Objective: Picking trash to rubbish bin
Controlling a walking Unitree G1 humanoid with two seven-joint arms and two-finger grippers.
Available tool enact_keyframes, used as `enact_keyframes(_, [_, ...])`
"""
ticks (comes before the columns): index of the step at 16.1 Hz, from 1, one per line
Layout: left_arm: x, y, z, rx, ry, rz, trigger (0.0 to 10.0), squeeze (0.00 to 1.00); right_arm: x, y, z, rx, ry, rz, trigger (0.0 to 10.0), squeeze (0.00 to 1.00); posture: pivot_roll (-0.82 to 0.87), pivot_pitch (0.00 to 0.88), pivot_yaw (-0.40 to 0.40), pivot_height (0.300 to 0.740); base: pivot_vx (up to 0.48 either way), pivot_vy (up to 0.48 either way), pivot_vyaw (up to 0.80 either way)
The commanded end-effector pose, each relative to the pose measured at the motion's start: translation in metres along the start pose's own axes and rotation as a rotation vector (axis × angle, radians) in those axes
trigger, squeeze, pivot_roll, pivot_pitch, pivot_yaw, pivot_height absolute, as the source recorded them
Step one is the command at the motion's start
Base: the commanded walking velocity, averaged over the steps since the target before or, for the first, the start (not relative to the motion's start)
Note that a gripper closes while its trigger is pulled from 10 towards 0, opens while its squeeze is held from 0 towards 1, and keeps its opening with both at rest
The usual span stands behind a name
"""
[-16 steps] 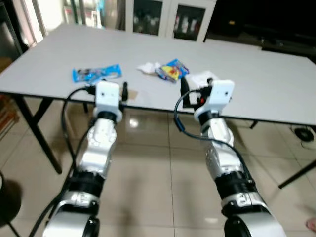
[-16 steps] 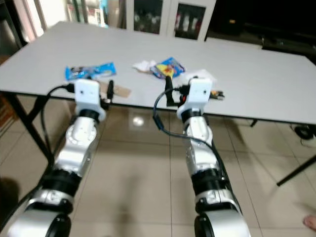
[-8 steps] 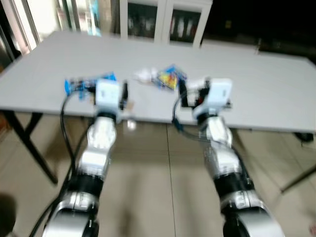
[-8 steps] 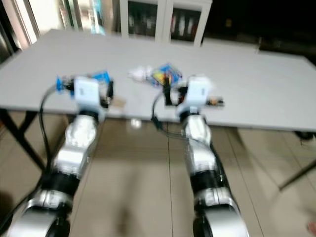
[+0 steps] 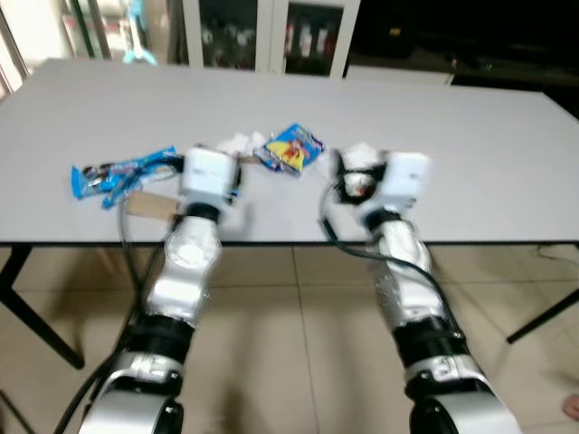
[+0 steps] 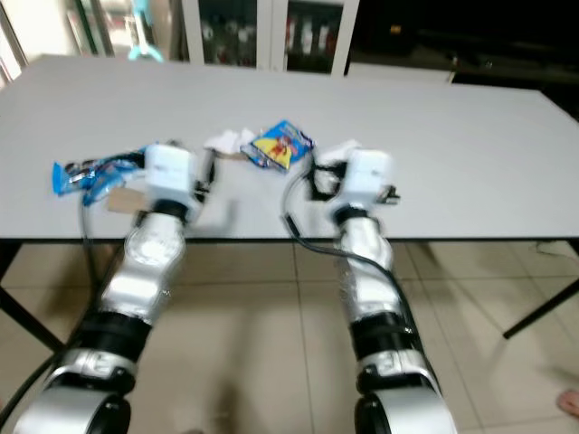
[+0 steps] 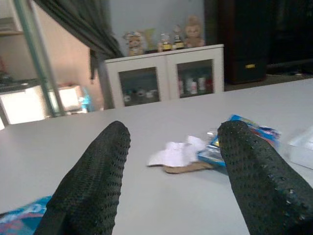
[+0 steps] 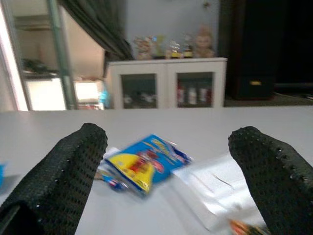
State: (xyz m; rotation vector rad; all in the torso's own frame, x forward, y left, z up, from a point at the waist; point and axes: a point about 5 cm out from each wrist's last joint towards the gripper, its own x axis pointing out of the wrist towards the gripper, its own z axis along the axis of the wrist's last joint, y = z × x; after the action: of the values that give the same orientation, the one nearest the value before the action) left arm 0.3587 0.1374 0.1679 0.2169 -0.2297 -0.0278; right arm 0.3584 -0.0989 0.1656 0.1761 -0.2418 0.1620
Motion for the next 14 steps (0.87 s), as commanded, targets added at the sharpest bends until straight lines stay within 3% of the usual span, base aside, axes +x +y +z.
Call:
enact_keyframes(1, [0.0003, -0.0132, 0.004, -0.008, -0.008, -0.038, 10.0, 0.0, 0.0001, -0.0133, 0.006, -0.009, -0.02, -0.034, 10.0, 0.0, -0.03, 0.026, -0.089, 0.74, 0.322, 0.0, 0.0])
enact_keyframes(14, [-0.0001, -0.0125, 0.0029, 0.0, 0.005, -0.035, 10.0, 0.0, 0.0019, -0.0088, 0.0064, -0.005, -0.018, -0.018, 10.0, 0.0, -0.02, 0.033, -0.092, 0.74, 0.323, 0.0, 0.0])
